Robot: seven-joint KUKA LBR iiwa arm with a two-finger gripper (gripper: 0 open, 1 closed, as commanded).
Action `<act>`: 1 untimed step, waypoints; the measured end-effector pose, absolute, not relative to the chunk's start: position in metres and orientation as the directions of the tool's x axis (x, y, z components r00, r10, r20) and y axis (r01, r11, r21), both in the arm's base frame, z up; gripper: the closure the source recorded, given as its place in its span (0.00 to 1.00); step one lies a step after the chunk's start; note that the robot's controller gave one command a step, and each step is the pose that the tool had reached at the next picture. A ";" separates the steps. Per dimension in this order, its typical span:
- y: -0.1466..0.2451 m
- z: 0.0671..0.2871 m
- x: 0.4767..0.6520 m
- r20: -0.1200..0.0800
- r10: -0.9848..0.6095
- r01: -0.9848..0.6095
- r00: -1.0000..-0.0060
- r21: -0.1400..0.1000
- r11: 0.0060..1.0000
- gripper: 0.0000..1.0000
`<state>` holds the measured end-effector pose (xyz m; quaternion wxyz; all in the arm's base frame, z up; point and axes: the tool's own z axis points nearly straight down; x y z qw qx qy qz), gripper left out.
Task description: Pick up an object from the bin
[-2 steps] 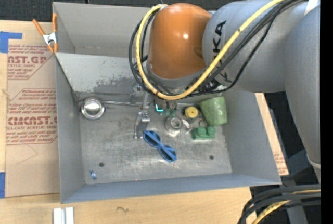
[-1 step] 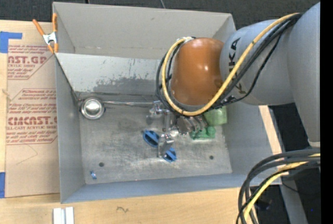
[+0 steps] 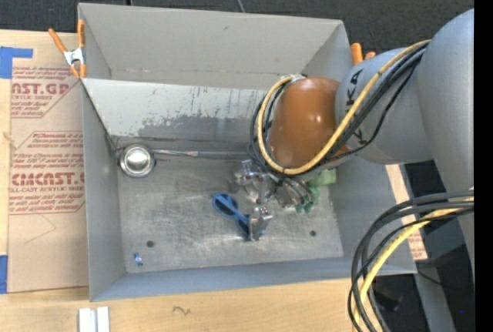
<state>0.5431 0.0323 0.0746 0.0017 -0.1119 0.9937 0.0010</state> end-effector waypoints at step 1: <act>0.035 0.078 0.544 -0.003 -0.226 -0.226 -0.974 0.002 0.974 1.00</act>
Offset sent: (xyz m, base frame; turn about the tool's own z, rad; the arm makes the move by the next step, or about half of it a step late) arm 0.0000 0.0000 0.0000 0.0000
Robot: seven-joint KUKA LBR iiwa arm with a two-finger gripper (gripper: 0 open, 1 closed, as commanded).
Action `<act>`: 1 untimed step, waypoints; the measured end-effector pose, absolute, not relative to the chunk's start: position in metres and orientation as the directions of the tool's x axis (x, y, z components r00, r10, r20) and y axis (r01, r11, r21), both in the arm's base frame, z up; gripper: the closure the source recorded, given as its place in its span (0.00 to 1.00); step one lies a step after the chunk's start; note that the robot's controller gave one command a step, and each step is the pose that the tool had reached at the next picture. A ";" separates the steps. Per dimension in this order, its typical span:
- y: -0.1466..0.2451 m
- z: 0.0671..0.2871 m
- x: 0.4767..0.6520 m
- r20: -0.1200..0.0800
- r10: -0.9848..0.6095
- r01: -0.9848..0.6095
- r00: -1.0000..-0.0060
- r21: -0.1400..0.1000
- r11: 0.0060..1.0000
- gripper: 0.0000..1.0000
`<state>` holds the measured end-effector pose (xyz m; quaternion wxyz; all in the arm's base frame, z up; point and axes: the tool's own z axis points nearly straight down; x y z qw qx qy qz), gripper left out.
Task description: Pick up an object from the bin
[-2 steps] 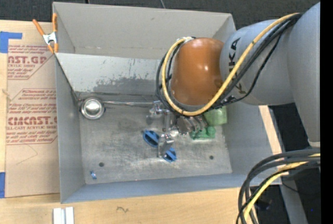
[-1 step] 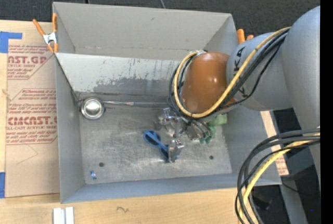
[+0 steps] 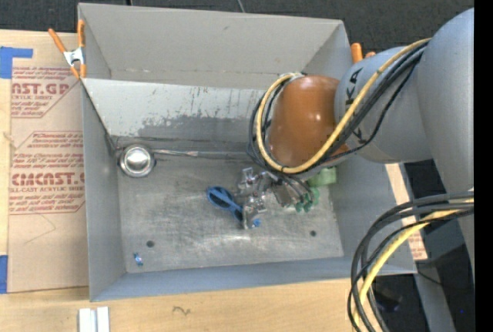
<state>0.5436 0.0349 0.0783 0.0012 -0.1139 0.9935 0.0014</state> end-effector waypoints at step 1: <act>0.010 0.208 0.543 -0.009 -0.321 -0.321 -0.947 -0.003 0.947 1.00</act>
Offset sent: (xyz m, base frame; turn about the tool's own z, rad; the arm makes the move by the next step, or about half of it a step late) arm -0.0023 -0.0250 0.1255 -0.0996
